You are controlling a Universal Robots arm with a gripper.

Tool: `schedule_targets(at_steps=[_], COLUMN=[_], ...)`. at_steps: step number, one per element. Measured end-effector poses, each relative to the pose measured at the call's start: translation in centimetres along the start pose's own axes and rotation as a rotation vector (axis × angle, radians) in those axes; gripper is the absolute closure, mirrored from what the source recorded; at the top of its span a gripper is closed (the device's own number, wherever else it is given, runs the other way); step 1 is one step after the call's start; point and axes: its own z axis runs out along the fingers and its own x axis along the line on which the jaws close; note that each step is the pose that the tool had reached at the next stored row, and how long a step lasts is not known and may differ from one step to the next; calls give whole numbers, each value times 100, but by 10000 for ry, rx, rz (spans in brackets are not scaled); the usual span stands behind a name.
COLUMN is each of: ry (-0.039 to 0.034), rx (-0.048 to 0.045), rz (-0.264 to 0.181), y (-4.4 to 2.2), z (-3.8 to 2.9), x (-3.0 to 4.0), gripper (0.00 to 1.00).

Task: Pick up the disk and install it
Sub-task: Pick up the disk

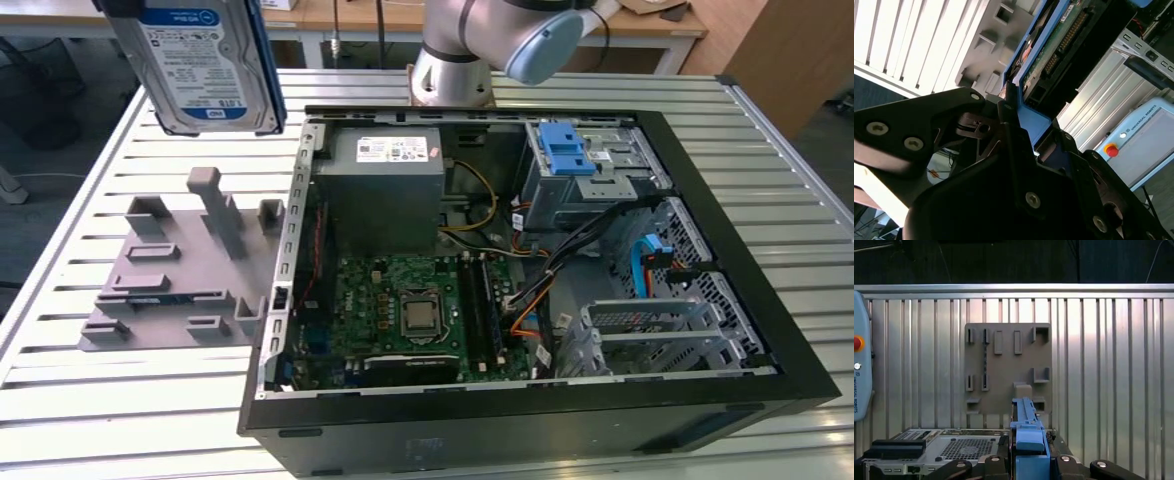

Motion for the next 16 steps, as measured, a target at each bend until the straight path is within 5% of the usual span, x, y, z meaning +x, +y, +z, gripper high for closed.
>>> schedule_targets(at_steps=[16], ry=[0], rx=[-1], rz=[3], y=[-226], z=[-1], x=[86], gripper=[63])
